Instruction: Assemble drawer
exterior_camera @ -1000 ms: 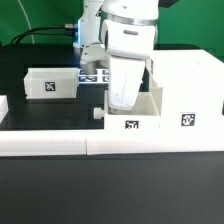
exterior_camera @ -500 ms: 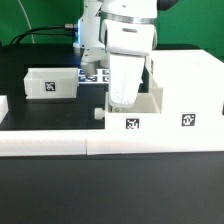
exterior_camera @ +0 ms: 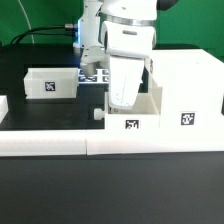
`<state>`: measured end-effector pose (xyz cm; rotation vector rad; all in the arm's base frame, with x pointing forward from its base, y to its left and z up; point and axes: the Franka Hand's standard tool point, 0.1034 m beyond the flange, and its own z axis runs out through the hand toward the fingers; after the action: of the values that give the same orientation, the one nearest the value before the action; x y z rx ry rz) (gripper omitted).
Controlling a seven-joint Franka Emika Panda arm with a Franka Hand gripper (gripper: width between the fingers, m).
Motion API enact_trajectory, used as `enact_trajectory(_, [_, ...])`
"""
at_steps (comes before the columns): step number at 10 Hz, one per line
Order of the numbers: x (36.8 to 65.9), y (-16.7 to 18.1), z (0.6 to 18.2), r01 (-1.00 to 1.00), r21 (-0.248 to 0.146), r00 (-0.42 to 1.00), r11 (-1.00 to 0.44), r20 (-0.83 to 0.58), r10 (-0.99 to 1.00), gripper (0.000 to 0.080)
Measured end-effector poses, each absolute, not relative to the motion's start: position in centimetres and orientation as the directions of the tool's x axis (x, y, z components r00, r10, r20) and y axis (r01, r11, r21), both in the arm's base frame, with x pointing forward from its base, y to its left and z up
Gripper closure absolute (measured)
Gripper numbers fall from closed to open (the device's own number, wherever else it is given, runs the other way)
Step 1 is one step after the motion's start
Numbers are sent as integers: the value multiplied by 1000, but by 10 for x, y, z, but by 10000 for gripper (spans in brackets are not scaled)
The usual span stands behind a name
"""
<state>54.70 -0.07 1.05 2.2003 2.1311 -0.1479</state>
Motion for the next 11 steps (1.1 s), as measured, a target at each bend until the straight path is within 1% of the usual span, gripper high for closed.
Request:
enact_trajectory(6, [548,-2,10,1000,-14,20,-21,-120,993,757])
enact_trajectory(7, [550,-2,10,1000,11,23,-22,-113,993,757])
enact_trajectory(8, [549,-1,8,999,45,33,-29,-100,994,757])
enact_trajectory(9, [548,-2,9,999,37,34,-30,-103,994,757])
enact_trajectory(11, [548,-2,8,999,37,32,-29,-103,994,757])
